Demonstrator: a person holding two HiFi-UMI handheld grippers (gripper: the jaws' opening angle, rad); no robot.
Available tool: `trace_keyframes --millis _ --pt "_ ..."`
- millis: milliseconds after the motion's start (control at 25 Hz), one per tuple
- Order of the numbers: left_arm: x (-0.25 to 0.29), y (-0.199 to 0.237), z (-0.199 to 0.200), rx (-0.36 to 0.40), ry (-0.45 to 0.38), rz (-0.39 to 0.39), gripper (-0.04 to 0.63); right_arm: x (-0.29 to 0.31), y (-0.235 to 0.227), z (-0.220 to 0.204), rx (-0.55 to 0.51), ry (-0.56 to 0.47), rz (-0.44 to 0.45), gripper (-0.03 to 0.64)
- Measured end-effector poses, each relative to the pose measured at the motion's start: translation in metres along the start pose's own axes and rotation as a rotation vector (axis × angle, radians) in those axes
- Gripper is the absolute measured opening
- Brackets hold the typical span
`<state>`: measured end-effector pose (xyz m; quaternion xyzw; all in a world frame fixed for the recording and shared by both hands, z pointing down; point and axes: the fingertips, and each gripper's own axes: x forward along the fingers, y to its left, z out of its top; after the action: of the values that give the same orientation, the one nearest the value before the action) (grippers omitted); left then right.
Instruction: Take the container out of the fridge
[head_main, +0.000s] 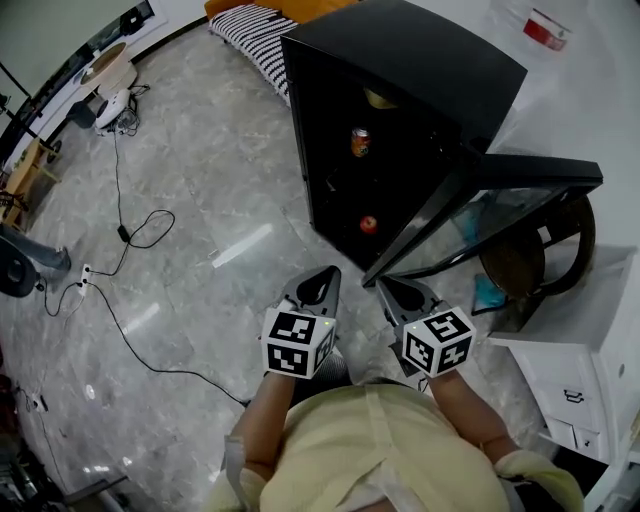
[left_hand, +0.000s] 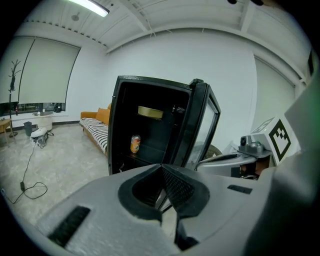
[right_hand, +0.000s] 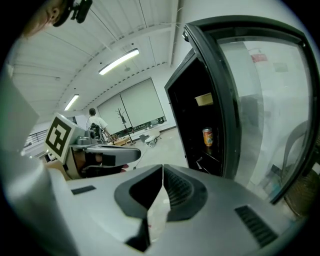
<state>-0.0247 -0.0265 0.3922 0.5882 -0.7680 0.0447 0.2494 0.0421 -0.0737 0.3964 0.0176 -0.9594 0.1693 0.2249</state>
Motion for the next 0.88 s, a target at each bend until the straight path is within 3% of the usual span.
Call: trace_keyframes --millis 880 --pt "0.023 0.102 0.037 0.102 0.071 -0.13 0.023 0.093 0.012 0.039 0.077 -0.038 -0.145 0.029"
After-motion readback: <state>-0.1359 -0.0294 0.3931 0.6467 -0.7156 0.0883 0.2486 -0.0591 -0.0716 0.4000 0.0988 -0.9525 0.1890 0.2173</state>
